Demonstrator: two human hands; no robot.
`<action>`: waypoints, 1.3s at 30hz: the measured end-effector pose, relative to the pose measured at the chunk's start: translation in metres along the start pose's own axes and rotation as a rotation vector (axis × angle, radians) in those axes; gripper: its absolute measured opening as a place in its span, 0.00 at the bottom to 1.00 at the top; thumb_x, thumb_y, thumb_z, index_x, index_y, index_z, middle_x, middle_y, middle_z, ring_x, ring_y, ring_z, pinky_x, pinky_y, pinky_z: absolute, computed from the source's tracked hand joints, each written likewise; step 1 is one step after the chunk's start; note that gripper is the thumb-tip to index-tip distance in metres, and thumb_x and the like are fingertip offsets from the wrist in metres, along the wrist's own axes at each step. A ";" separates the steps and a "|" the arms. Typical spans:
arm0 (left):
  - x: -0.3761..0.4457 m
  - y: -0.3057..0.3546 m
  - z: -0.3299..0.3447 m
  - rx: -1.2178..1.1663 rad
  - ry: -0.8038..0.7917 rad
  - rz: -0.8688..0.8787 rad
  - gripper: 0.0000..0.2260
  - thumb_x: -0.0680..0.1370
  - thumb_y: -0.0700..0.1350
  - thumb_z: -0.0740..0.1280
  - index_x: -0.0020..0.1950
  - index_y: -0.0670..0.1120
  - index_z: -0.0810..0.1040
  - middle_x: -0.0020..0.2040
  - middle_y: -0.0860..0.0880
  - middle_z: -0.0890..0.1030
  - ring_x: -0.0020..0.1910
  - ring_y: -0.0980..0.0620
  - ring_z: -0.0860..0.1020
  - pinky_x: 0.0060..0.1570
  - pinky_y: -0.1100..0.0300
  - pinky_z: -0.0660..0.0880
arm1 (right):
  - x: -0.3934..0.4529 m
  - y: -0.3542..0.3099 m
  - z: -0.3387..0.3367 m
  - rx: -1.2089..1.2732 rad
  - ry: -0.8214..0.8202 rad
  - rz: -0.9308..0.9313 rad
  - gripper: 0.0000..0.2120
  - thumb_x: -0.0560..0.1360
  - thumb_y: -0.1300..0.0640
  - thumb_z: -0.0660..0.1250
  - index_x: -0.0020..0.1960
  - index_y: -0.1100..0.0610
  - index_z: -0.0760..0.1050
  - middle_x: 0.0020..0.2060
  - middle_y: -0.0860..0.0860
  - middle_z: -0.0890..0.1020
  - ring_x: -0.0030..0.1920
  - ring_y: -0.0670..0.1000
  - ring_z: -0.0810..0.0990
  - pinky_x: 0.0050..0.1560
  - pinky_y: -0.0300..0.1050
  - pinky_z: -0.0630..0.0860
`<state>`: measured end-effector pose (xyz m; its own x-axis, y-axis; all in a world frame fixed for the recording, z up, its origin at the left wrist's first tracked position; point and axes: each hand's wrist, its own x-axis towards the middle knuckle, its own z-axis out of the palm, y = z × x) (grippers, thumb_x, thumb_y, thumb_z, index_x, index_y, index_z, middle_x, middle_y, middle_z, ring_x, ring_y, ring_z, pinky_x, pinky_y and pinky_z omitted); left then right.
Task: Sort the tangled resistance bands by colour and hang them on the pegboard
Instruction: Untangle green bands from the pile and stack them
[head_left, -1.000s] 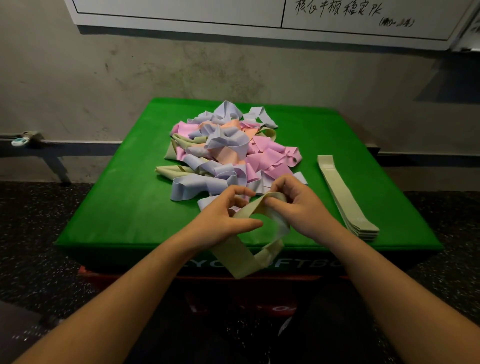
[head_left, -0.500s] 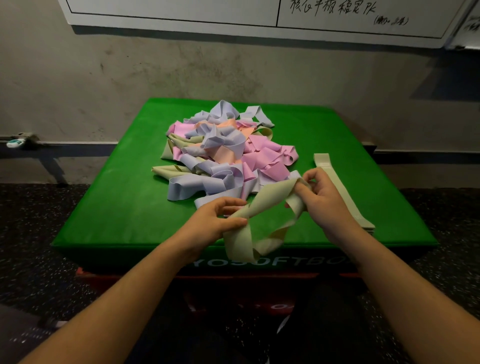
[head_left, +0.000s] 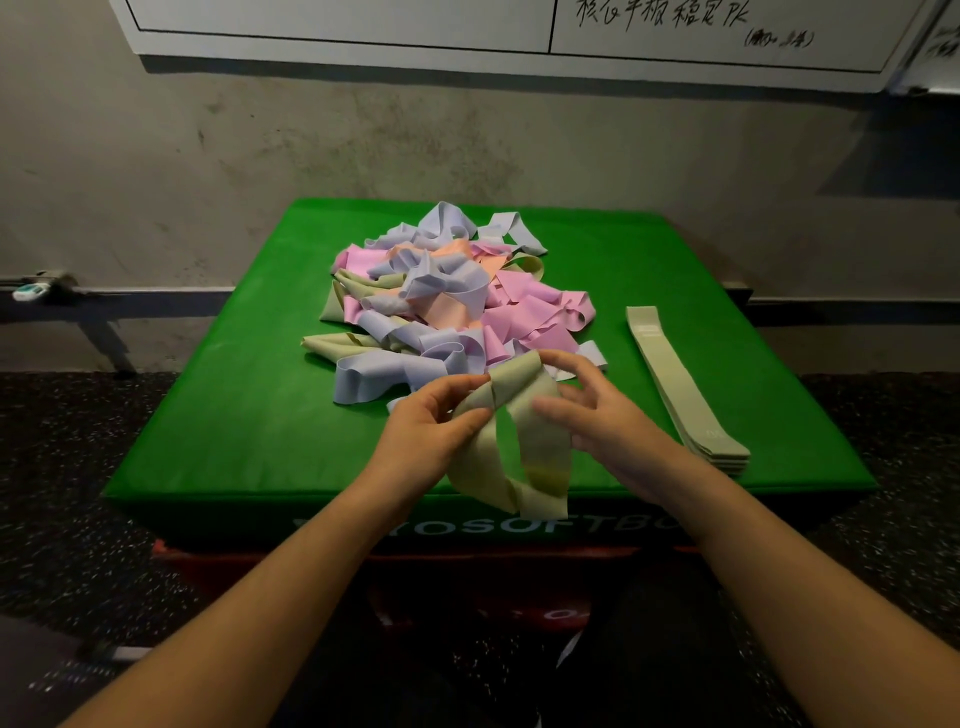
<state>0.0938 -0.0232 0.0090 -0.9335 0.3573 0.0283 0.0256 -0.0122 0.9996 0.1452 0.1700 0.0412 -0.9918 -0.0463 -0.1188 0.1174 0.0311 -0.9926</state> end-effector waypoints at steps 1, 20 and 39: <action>0.000 0.001 0.000 0.029 0.000 0.020 0.14 0.76 0.37 0.71 0.52 0.58 0.82 0.50 0.55 0.85 0.51 0.57 0.81 0.49 0.63 0.76 | 0.002 -0.002 0.001 -0.013 0.083 -0.016 0.28 0.71 0.47 0.75 0.66 0.46 0.67 0.49 0.50 0.86 0.52 0.53 0.84 0.54 0.54 0.79; -0.001 0.007 0.006 -0.278 0.123 -0.097 0.04 0.75 0.40 0.71 0.47 0.47 0.85 0.45 0.49 0.86 0.43 0.57 0.81 0.41 0.63 0.76 | -0.002 0.019 -0.005 -0.479 -0.020 -0.287 0.25 0.72 0.61 0.73 0.58 0.40 0.65 0.45 0.48 0.80 0.42 0.50 0.79 0.48 0.48 0.77; -0.009 0.002 0.005 0.086 -0.052 0.144 0.13 0.71 0.44 0.76 0.51 0.59 0.82 0.56 0.52 0.81 0.53 0.49 0.82 0.50 0.59 0.80 | 0.007 0.003 0.010 -0.492 0.292 -0.386 0.21 0.73 0.69 0.66 0.55 0.47 0.83 0.48 0.37 0.83 0.47 0.38 0.80 0.46 0.33 0.75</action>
<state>0.1036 -0.0217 0.0105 -0.8983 0.4057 0.1686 0.1899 0.0125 0.9817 0.1390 0.1596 0.0367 -0.9391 0.1230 0.3210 -0.2146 0.5196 -0.8270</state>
